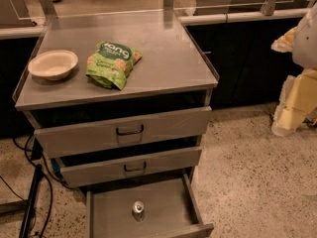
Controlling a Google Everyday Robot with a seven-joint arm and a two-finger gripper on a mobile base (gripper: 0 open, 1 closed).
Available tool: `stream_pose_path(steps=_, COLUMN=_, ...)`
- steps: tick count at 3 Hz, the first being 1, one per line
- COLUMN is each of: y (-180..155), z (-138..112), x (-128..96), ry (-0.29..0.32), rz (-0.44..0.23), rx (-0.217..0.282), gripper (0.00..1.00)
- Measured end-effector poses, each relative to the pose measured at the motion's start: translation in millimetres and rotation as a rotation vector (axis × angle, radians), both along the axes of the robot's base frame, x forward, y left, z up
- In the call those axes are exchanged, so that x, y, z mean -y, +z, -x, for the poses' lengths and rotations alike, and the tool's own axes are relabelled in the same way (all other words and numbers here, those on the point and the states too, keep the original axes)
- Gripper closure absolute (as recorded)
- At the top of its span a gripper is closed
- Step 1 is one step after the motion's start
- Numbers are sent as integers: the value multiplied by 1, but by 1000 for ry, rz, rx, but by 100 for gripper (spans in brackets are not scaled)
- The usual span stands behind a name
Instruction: Pick redbull can from bottom drawer and place on counter
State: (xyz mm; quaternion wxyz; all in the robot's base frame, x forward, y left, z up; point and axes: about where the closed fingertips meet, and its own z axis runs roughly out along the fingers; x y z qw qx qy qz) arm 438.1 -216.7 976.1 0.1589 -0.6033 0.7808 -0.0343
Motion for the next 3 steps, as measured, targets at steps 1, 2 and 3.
stream_pose_path(steps=1, y=0, z=0, x=0, ry=0, rz=0, rx=0, gripper=0)
stream_pose_path(steps=2, y=-23, z=2, x=2, ry=-30, rz=-18, rx=-31, gripper=0)
stream_pose_path(steps=3, y=-74, z=12, x=0, ry=-66, rz=-79, rx=-71, gripper=0)
